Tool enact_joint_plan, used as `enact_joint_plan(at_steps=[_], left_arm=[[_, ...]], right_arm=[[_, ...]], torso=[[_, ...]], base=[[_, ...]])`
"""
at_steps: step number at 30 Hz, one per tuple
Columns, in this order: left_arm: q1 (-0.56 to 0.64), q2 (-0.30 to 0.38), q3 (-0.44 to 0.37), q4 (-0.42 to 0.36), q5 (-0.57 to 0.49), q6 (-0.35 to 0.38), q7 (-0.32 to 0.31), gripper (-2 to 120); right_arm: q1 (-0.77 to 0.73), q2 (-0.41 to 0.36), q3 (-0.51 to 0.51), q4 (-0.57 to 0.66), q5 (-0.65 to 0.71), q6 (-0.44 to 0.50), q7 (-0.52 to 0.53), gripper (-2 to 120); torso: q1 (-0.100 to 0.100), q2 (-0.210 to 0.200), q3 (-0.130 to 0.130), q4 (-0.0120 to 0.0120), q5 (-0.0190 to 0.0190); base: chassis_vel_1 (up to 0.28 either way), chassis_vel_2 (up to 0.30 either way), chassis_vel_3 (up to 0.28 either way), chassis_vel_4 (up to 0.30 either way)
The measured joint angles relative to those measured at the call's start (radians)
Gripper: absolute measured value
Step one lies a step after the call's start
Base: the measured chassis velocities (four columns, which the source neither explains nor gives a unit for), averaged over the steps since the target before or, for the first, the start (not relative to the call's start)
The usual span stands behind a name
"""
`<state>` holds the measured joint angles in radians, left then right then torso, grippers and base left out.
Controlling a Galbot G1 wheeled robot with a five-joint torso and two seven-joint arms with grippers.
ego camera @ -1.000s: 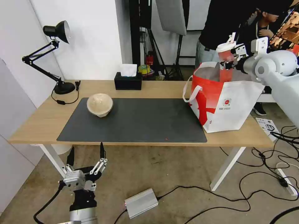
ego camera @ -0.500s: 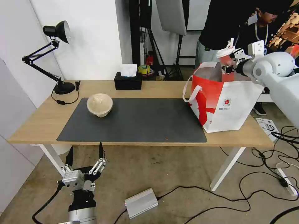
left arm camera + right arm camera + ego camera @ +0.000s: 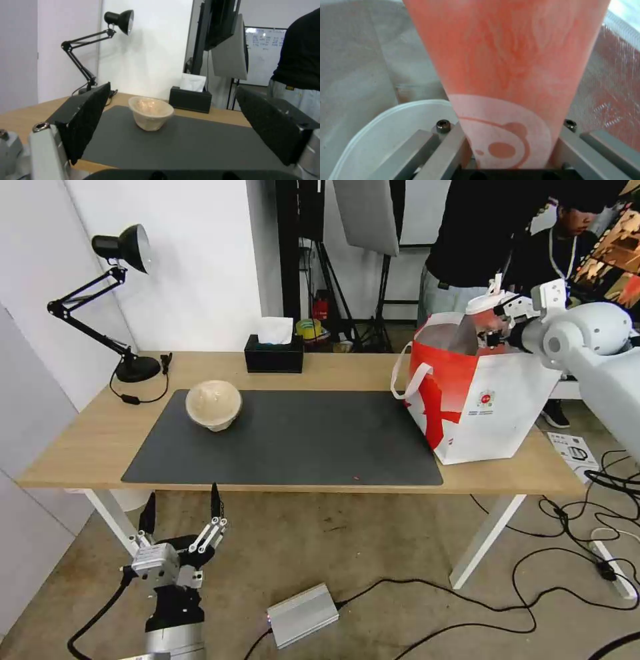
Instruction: Pick up the trash from the table and place it into the takeout bag.
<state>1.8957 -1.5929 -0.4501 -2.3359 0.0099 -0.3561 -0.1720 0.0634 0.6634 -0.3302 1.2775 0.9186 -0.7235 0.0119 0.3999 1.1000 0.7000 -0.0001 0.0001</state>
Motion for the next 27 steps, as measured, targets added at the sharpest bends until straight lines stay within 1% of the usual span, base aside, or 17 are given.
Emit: enact_joint_plan(at_steps=[4, 5, 6, 7, 9, 11, 12, 16, 17, 19, 20, 21, 25, 26, 27], left_arm=[[-0.001, 0.000, 0.001, 0.001, 0.000, 0.001, 0.000, 100], [-0.001, 0.000, 0.001, 0.001, 0.000, 0.001, 0.000, 100], [-0.001, 0.000, 0.001, 0.002, 0.000, 0.002, 0.000, 100], [-0.001, 0.000, 0.001, 0.002, 0.000, 0.002, 0.000, 100], [-0.001, 0.000, 0.001, 0.002, 0.000, 0.002, 0.000, 100], [0.000, 0.000, 0.002, 0.002, 0.001, 0.002, 0.000, 100], [0.000, 0.000, 0.002, 0.002, 0.001, 0.002, 0.000, 100], [0.000, 0.000, 0.001, 0.002, 0.003, 0.002, 0.000, 100], [0.000, 0.000, 0.001, 0.002, 0.003, 0.002, 0.000, 100], [-0.003, -0.001, 0.001, 0.002, 0.003, 0.002, 0.000, 100], [-0.004, -0.001, 0.001, 0.002, 0.004, 0.002, 0.000, 100], [-0.004, -0.001, 0.001, 0.002, 0.004, 0.002, 0.000, 100], [-0.009, -0.001, 0.011, -0.002, 0.014, 0.009, 0.003, 100], [-0.009, -0.001, 0.011, -0.002, 0.014, 0.009, 0.003, 100], [-0.009, -0.001, 0.011, -0.004, 0.014, 0.010, 0.003, 100]], right_arm=[[-0.003, -0.006, 0.001, 0.006, -0.005, 0.000, -0.003, 8], [-0.003, -0.010, 0.001, 0.009, -0.010, 0.000, -0.004, 16], [0.001, -0.013, -0.003, 0.011, -0.012, 0.000, -0.005, 21], [0.001, -0.013, -0.003, 0.011, -0.012, 0.000, -0.005, 21], [0.010, -0.017, -0.010, 0.011, -0.016, 0.000, -0.009, 28], [0.017, -0.023, -0.017, 0.014, -0.035, 0.000, -0.031, 37], [0.017, -0.023, -0.017, 0.014, -0.035, 0.000, -0.031, 37], [0.023, -0.034, -0.027, 0.021, -0.069, 0.000, -0.054, 57], [0.023, -0.034, -0.027, 0.021, -0.069, 0.000, -0.054, 57], [0.024, -0.038, -0.034, 0.023, -0.074, 0.000, -0.062, 64], [0.025, -0.041, -0.037, 0.026, -0.077, 0.000, -0.065, 71], [0.025, -0.041, -0.037, 0.026, -0.077, 0.000, -0.065, 71], [0.024, -0.045, -0.042, 0.028, -0.090, 0.000, -0.081, 88], [0.024, -0.045, -0.042, 0.028, -0.090, 0.000, -0.081, 88], [0.024, -0.045, -0.042, 0.028, -0.094, 0.000, -0.086, 93]], torso=[[0.000, 0.000, 0.000, 0.0000, 0.0000], [0.000, 0.000, 0.000, 0.0001, 0.0000], [0.000, 0.000, 0.000, 0.0001, 0.0000], [0.000, 0.000, 0.000, 0.0001, 0.0000], [0.000, 0.000, 0.000, 0.0000, 0.0000], [0.000, 0.000, 0.000, 0.0002, -0.0001], [0.000, 0.000, 0.000, 0.0002, -0.0001], [0.000, 0.000, 0.000, 0.0001, -0.0001], [0.000, 0.000, 0.000, 0.0001, -0.0001], [0.000, 0.000, 0.000, 0.0000, 0.0000], [0.000, 0.000, 0.000, 0.0001, 0.0000], [0.000, 0.000, 0.000, 0.0001, 0.0000], [0.000, 0.000, 0.000, 0.0000, -0.0001], [0.000, 0.000, 0.000, 0.0000, -0.0001], [0.000, 0.000, 0.000, 0.0001, -0.0001]], base=[[0.000, 0.000, 0.000, 0.000], [0.000, 0.000, 0.000, 0.000], [0.000, 0.000, 0.000, 0.000], [0.000, 0.000, 0.000, 0.000], [0.000, 0.000, 0.000, 0.000], [0.000, 0.000, 0.000, 0.000], [0.000, 0.000, 0.000, 0.000], [0.000, 0.000, 0.000, 0.000], [0.000, 0.000, 0.000, 0.000], [0.000, 0.000, 0.000, 0.000], [0.000, 0.000, 0.000, 0.000], [0.000, 0.000, 0.000, 0.000], [0.000, 0.000, 0.000, 0.000], [0.000, 0.000, 0.000, 0.000], [0.000, 0.000, 0.000, 0.000]])
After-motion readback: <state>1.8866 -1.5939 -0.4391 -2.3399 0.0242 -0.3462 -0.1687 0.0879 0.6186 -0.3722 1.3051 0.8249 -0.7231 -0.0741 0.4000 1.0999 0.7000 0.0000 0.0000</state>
